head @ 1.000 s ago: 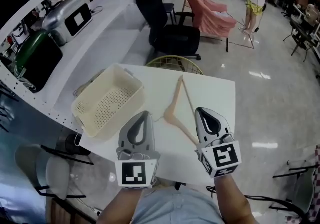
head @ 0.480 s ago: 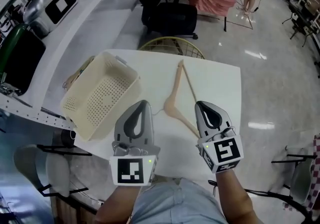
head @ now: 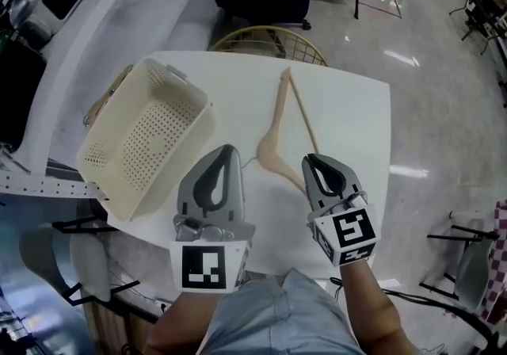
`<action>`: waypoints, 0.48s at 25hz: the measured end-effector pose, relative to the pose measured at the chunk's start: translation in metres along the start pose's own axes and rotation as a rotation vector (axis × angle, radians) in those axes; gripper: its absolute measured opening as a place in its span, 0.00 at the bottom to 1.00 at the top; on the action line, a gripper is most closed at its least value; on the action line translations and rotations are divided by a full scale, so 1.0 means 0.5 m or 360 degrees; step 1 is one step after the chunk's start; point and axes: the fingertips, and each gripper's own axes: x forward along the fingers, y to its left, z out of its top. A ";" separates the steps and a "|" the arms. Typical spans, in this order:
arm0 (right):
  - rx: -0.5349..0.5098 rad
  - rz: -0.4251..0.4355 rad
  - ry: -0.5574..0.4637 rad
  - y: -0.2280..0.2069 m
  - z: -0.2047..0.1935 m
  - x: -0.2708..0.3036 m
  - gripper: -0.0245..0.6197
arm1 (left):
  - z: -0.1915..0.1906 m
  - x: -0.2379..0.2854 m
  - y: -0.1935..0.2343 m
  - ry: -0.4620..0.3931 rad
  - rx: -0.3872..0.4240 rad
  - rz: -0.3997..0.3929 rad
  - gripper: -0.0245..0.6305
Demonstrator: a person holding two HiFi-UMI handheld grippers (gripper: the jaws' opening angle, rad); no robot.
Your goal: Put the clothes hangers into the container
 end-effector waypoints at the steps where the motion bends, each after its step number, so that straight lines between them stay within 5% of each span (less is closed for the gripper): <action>1: 0.0013 0.0012 0.0026 0.001 -0.014 0.005 0.06 | -0.008 0.004 -0.001 0.0020 -0.0004 -0.0006 0.06; 4: 0.0052 0.0050 0.0127 0.005 -0.062 0.025 0.10 | -0.033 0.019 0.000 0.0064 -0.0021 -0.0024 0.06; 6: 0.0060 0.0086 0.0199 0.010 -0.092 0.041 0.27 | -0.047 0.032 0.004 0.0083 -0.0040 -0.0029 0.06; 12: 0.0002 0.0117 0.0327 0.023 -0.160 0.065 0.28 | -0.095 0.058 0.018 0.0157 -0.0076 -0.0030 0.06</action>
